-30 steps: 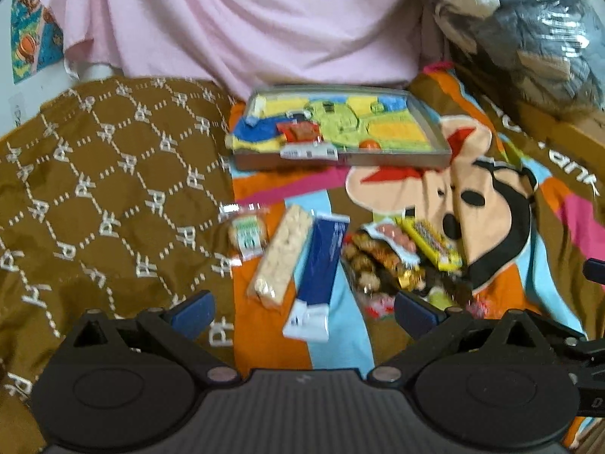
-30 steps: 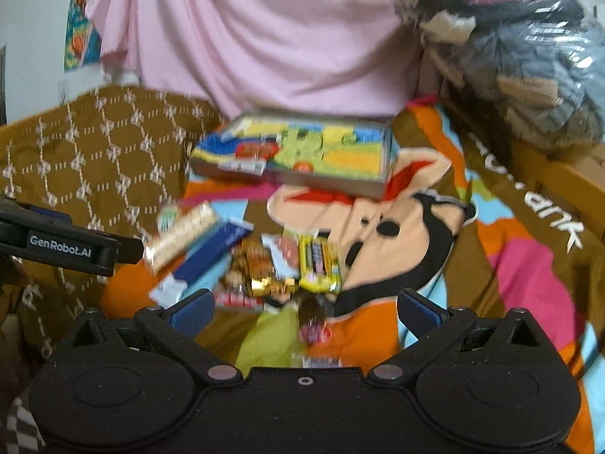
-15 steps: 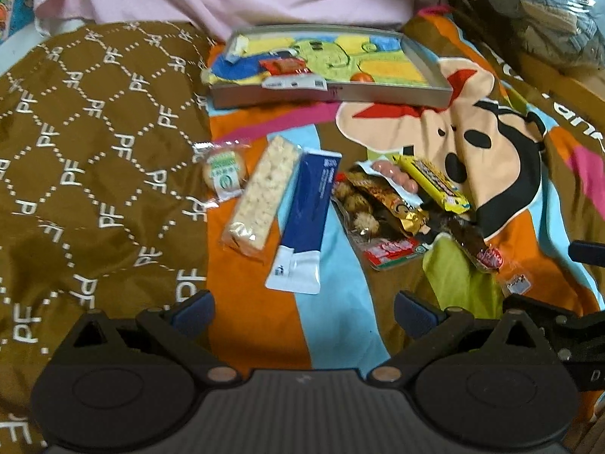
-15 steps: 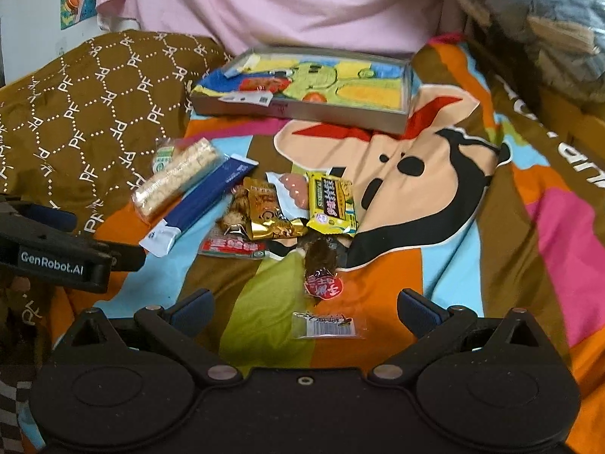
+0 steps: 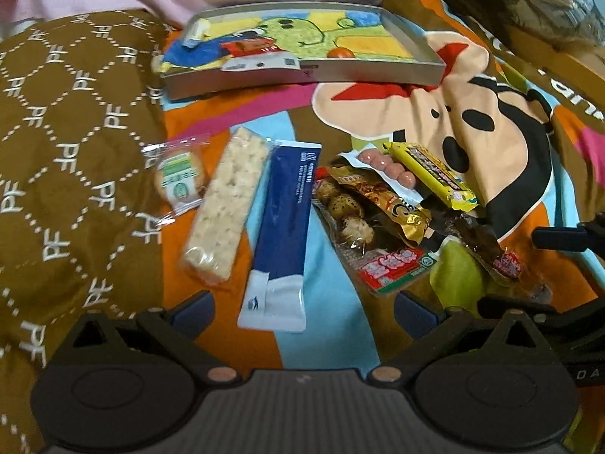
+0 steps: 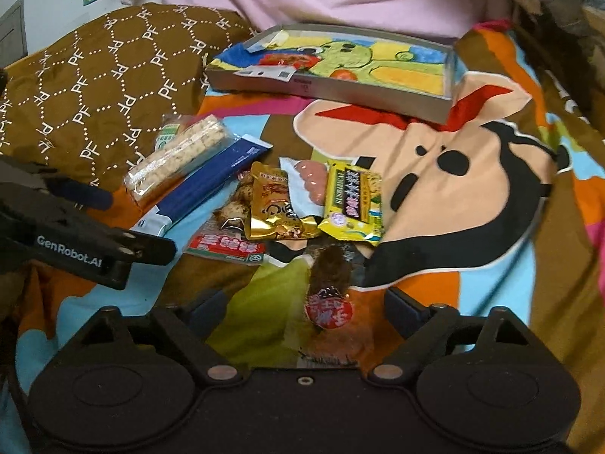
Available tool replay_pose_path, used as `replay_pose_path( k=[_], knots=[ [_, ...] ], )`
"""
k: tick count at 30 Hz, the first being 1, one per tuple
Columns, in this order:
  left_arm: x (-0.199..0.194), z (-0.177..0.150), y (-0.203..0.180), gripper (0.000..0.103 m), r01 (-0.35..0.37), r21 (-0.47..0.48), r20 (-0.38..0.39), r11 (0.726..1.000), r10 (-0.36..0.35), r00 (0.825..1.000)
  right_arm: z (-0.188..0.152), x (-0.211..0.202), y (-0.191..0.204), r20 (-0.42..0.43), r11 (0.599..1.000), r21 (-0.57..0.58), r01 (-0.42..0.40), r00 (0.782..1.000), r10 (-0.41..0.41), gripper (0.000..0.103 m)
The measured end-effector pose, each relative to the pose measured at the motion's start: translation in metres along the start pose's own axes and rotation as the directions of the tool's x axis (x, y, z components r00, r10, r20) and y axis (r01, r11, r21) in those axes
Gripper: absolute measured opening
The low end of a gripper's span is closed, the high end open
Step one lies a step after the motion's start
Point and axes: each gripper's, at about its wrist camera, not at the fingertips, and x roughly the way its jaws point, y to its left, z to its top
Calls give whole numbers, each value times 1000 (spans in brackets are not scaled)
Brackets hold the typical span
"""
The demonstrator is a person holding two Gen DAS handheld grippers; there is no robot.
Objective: Organize snacks
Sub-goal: 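Lower the left gripper onto the blue stick packet while the right gripper approaches the chocolate treat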
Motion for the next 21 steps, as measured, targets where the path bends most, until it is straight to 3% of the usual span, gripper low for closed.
replay_pose_path(
  k=[9,16,21],
  knots=[
    [26,16,14,102,31,6,-23,999,-31,999,2,25,-9,-34,999,38,32,999,-31,77],
    [34,21,30,98,29,-49,-15,998,-30,999,2,26,-3,-33,1000,26,8,999,-7,61],
    [35,20,25,93,54,-58,-20,997,-56,998,2,25,-3,-19,999,47,-1,1000,2,60]
  ],
)
